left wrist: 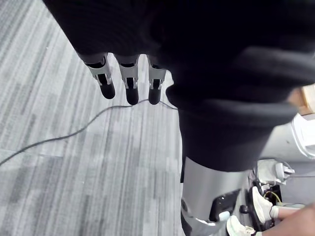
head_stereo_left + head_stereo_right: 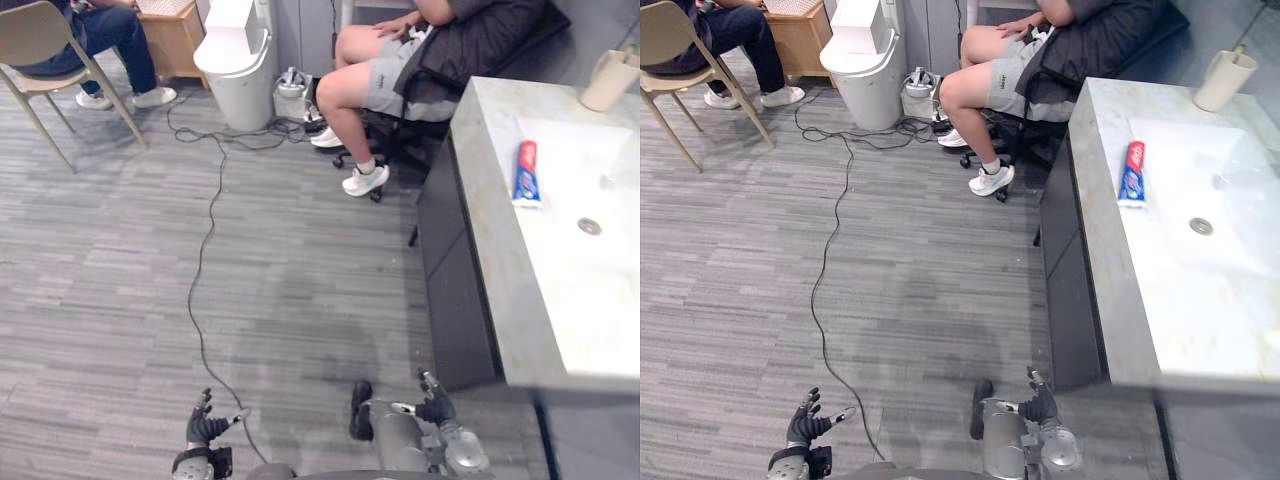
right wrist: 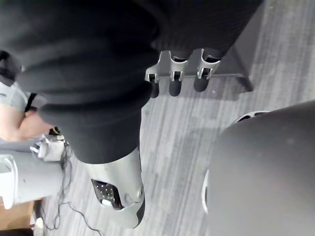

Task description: Organize washtable

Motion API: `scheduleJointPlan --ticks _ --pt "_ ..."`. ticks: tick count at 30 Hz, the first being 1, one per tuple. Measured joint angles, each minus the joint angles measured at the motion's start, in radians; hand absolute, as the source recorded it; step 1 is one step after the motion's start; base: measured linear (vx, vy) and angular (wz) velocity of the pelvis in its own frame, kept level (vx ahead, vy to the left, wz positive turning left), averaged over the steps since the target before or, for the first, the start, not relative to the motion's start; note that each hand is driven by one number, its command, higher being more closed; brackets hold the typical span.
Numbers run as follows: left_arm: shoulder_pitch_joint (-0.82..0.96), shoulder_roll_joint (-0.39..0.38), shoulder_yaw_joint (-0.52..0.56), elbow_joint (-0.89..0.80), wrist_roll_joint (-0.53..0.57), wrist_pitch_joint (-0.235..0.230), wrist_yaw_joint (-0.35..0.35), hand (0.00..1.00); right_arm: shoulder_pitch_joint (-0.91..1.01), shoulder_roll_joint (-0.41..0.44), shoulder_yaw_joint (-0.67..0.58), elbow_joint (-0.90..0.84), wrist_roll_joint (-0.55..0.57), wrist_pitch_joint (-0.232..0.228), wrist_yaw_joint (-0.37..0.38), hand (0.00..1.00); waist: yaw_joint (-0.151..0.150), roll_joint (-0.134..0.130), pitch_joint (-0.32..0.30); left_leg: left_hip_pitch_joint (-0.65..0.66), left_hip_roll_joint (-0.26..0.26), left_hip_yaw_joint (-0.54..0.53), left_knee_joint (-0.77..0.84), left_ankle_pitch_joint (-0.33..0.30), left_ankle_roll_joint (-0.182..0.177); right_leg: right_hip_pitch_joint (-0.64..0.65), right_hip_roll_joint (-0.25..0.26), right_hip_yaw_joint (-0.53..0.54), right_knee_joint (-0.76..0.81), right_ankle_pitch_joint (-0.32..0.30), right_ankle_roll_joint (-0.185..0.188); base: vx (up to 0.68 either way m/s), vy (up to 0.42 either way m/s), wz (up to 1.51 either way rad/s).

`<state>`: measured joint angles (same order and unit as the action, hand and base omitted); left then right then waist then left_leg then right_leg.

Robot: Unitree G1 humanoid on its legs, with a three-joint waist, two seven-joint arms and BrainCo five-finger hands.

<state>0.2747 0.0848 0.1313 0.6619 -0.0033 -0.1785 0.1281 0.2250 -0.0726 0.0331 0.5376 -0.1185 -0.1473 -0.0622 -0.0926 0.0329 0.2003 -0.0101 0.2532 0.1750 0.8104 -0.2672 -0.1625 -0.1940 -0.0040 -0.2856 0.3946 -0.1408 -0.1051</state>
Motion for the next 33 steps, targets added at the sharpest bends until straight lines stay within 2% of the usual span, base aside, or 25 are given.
scheduleJointPlan --ticks 2,3,5,6,7,8,9,10,11,13,14,15,16,17,18,20,21,22,23,25,28,29,30,31,33 --pt "0.013 -0.006 0.0 -0.005 0.005 0.0 -0.007 0.0 -0.002 0.015 -0.004 -0.024 0.001 -0.002 -0.003 0.0 0.001 -0.004 0.001 -0.044 0.043 0.018 0.162 -0.006 0.0 0.075 0.037 0.049 -0.027 -0.024 -0.024 0.68 -0.132 -0.88" --pt "0.01 -0.006 0.0 -0.026 0.009 0.001 -0.016 0.0 0.0 0.034 -0.004 -0.039 0.005 -0.002 -0.003 0.0 0.007 -0.023 0.001 -0.086 0.045 0.044 0.209 -0.016 0.016 0.155 0.047 0.108 -0.083 -0.032 -0.024 0.7 -0.119 -0.95" --pt "0.009 -0.008 0.0 -0.066 0.011 -0.001 -0.017 0.0 0.004 0.041 -0.004 -0.055 0.011 -0.002 -0.003 0.0 0.02 -0.034 0.007 -0.133 0.04 0.075 0.189 -0.034 0.048 0.224 0.054 0.181 -0.144 -0.039 -0.018 0.77 0.049 -1.75" --pt "0.01 -0.04 -0.004 -0.111 0.012 -0.001 -0.017 0.0 0.044 0.038 -0.03 -0.086 0.01 0.0 -0.005 0.0 0.069 -0.063 0.005 -0.289 -0.097 -0.047 -0.225 -0.024 0.045 0.351 -0.002 0.367 -0.223 -0.092 0.03 1.12 0.366 -2.78" --pt "0.008 -0.051 -0.008 -0.117 0.012 -0.002 -0.016 0.0 0.053 0.027 -0.032 -0.083 0.01 0.0 -0.004 0.0 0.079 -0.055 0.001 -0.293 -0.118 -0.087 -0.388 0.029 0.046 0.377 -0.017 0.392 -0.226 -0.117 0.057 1.24 0.521 -2.77" --pt "0.02 -0.06 -0.013 -0.119 0.011 -0.002 -0.016 0.0 0.066 0.012 -0.031 -0.085 0.01 0.0 -0.004 0.0 0.08 -0.027 -0.01 -0.293 -0.116 -0.099 -0.506 0.122 0.091 0.408 -0.01 0.413 -0.22 -0.15 0.089 0.6 0.416 -1.0" --pt "0.022 -0.065 -0.011 -0.117 0.011 -0.002 -0.015 0.0 0.076 0.005 -0.031 -0.084 0.01 0.002 -0.004 0.0 0.082 -0.019 -0.016 -0.288 -0.116 -0.116 -0.515 0.223 0.112 0.422 -0.01 0.43 -0.212 -0.17 0.103 0.56 0.41 -0.94" --pt "0.022 -0.063 -0.007 -0.122 0.011 -0.001 -0.013 0.0 0.085 0.015 -0.032 -0.075 0.009 0.009 -0.003 0.0 0.084 -0.049 -0.03 -0.269 -0.132 -0.103 -0.481 0.274 0.085 0.431 -0.042 0.454 -0.186 -0.209 0.124 0.43 0.324 -0.83" --pt "0.008 -0.05 -0.005 -0.135 0.009 0.0 -0.009 0.0 0.099 0.033 -0.027 -0.098 0.008 0.005 0.0 0.0 0.081 -0.079 -0.047 -0.276 -0.139 -0.079 -0.448 0.225 0.086 0.399 -0.071 0.461 -0.156 -0.203 0.13 0.48 0.366 -1.24" --pt "0.018 -0.028 -0.003 -0.172 0.007 -0.002 0.005 0.0 0.107 0.064 -0.027 -0.119 -0.002 0.002 0.0 0.0 0.111 -0.122 -0.062 -0.246 -0.126 0.034 -0.39 0.118 0.099 0.289 -0.091 0.548 0.036 -0.195 0.16 0.43 0.362 -1.58" --pt "0.022 -0.024 -0.002 -0.174 0.008 -0.001 0.006 0.0 0.103 0.066 -0.026 -0.119 -0.002 0.003 0.0 0.0 0.104 -0.13 -0.065 -0.22 -0.117 0.077 -0.386 0.111 0.117 0.26 -0.104 0.532 0.096 -0.183 0.2 0.42 0.351 -1.89" --pt "0.028 -0.024 -0.002 -0.185 0.01 0.001 0.008 0.0 0.085 0.064 -0.026 -0.116 -0.002 0.001 0.0 0.0 0.104 -0.13 -0.066 -0.155 -0.091 0.167 -0.39 0.08 0.134 0.193 -0.142 0.445 0.199 -0.153 0.253 0.32 0.267 -1.81" --pt "0.033 -0.02 -0.002 -0.184 0.01 0.002 0.008 0.0 0.064 0.065 -0.025 -0.1 -0.002 -0.001 0.0 0.0 0.108 -0.126 -0.068 -0.106 -0.074 0.238 -0.408 0.069 0.133 0.143 -0.174 0.339 0.237 -0.142 0.242 0.26 0.262 -2.36" --pt "0.027 -0.005 -0.002 -0.181 0.01 0.001 0.008 0.0 0.025 0.066 -0.025 -0.06 -0.002 0.0 0.0 0.0 0.104 -0.123 -0.068 -0.038 -0.061 0.324 -0.452 0.068 0.132 0.096 -0.217 0.158 0.247 -0.144 0.211 0.16 0.197 -1.87" --pt "0.023 0.004 -0.001 -0.18 0.01 0.001 0.008 0.0 0.008 0.065 -0.026 -0.038 -0.002 -0.001 0.0 0.0 0.103 -0.121 -0.068 -0.013 -0.058 0.356 -0.474 0.069 0.132 0.083 -0.227 0.078 0.237 -0.147 0.2 0.22 0.235 -1.83" --pt "-0.01 0.04 0.021 -0.144 0.01 -0.002 0.006 0.0 -0.051 0.063 -0.04 0.052 -0.002 0.0 -0.001 0.0 0.086 -0.118 -0.068 0.043 -0.049 0.434 -0.509 0.069 0.132 0.052 -0.207 -0.144 0.12 -0.137 0.175 0.19 0.124 -1.53" --pt "-0.034 0.05 0.043 -0.099 0.01 0.0 0.008 0.0 -0.084 0.058 -0.055 0.095 -0.002 0.001 -0.001 0.0 0.079 -0.114 -0.066 0.063 -0.048 0.455 -0.519 0.069 0.132 0.033 -0.172 -0.214 0.017 -0.097 0.126 0.15 0.003 -1.29" --pt "-0.041 0.058 0.049 -0.084 0.01 0.002 0.007 0.0 -0.089 0.055 -0.063 0.108 -0.001 0.002 -0.001 0.0 0.077 -0.114 -0.066 0.07 -0.053 0.467 -0.517 0.069 0.131 0.024 -0.161 -0.244 -0.026 -0.059 0.102 0.2 -0.032 -1.17" --pt "-0.056 0.067 0.057 -0.053 0.01 0.012 0.007 0.0 -0.088 0.036 -0.078 0.121 -0.001 0.002 -0.002 0.0 0.073 -0.091 -0.061 0.084 -0.052 0.458 -0.51 0.062 0.121 0.037 -0.139 -0.243 -0.054 -0.011 0.058 0.24 -0.028 -0.92" --pt "-0.06 0.047 0.059 -0.055 0.011 0.015 0.004 0.0 -0.081 -0.007 -0.108 0.14 0.0 0.002 -0.001 0.0 0.056 -0.053 -0.042 0.108 -0.032 0.454 -0.473 0.057 0.112 0.07 -0.099 -0.212 -0.093 -0.004 0.05 0.2 -0.023 -0.74" --pt "-0.055 0.018 0.06 -0.055 0.011 0.016 0.0 0.0 -0.042 -0.053 -0.142 0.155 0.011 0.015 -0.002 0.0 0.052 0.009 -0.014 0.049 0.091 0.384 -0.142 0.081 0.122 0.131 -0.029 -0.119 -0.133 -0.019 0.044 0.13 -0.06 -0.84" --pt "-0.05 0.015 0.059 -0.054 0.011 0.016 0.0 0.0 -0.04 -0.056 -0.143 0.157 0.015 0.019 -0.002 0.0 0.056 0.006 -0.007 0.02 0.104 0.334 -0.067 0.095 0.129 0.149 -0.019 -0.097 -0.139 -0.028 0.041 0.17 -0.056 -1.02" --pt "-0.04 0.009 0.058 -0.053 0.01 0.016 -0.002 0.0 -0.036 -0.056 -0.148 0.164 0.032 0.026 -0.003 0.0 0.055 0.006 -0.005 -0.013 0.106 0.259 0.005 0.066 0.117 0.17 -0.007 -0.061 -0.14 -0.039 0.032 0.19 -0.018 -1.06" --pt "-0.035 0.003 0.058 -0.053 0.009 0.017 -0.008 0.0 -0.039 -0.053 -0.165 0.171 0.039 0.028 -0.004 0.0 0.055 -0.004 -0.002 -0.04 0.071 0.186 -0.008 0.022 0.107 0.19 -0.006 -0.013 -0.146 -0.045 0.027 0.17 -0.003 -1.05" --pt "-0.036 -0.002 0.058 -0.053 0.005 0.016 -0.015 0.0 -0.044 -0.052 -0.186 0.195 0.05 0.028 -0.004 0.0 0.059 -0.012 -0.001 -0.068 0.028 0.129 -0.111 0.004 0.103 0.205 -0.009 0.04 -0.159 -0.036 0.039 0.15 0.014 -1.02"
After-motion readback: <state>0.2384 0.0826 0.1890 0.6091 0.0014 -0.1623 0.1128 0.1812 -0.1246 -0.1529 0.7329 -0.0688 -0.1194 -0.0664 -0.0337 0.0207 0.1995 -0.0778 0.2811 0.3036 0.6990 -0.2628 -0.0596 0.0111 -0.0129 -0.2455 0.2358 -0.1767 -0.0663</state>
